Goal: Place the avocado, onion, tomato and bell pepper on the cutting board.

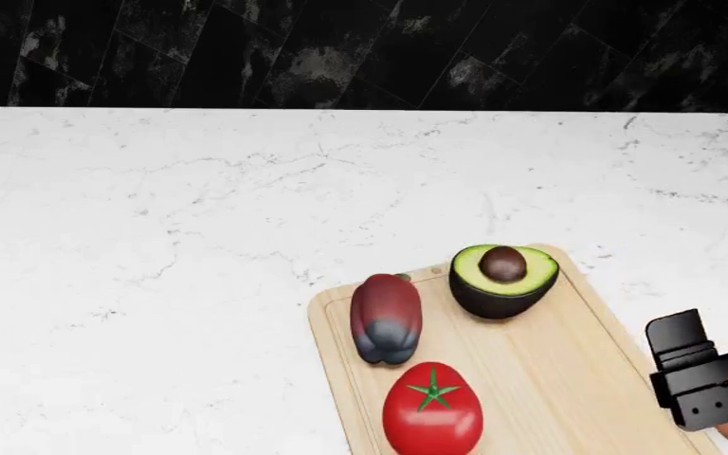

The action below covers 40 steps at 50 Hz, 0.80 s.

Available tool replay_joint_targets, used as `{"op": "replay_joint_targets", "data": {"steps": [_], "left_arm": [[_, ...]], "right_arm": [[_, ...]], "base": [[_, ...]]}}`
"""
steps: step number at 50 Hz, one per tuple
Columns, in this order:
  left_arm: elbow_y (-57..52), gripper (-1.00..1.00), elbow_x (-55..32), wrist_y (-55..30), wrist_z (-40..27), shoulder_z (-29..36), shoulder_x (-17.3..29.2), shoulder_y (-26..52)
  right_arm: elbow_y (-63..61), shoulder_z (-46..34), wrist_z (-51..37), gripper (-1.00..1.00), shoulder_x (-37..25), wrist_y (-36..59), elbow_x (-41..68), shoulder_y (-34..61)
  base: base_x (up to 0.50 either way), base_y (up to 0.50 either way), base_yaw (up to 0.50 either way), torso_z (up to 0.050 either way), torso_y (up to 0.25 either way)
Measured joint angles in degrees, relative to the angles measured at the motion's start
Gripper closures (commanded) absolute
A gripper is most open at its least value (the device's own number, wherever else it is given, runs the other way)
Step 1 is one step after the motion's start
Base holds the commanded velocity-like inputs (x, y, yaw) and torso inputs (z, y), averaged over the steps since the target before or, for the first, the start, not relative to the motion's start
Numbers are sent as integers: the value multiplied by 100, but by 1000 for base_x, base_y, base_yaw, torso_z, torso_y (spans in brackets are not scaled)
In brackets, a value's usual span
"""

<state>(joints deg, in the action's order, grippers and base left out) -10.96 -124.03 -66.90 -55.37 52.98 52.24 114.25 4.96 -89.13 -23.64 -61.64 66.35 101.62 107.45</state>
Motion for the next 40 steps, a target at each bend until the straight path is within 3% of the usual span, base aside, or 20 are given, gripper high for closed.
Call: {"op": "replay_joint_targets", "data": {"steps": [40], "left_arm": [[63, -100, -168, -96, -163, 116, -71, 232]], "right_arm": [[611, -10, 223, -100, -391, -944, 517, -1099]], "base": [[0, 0, 0, 0, 0]]}}
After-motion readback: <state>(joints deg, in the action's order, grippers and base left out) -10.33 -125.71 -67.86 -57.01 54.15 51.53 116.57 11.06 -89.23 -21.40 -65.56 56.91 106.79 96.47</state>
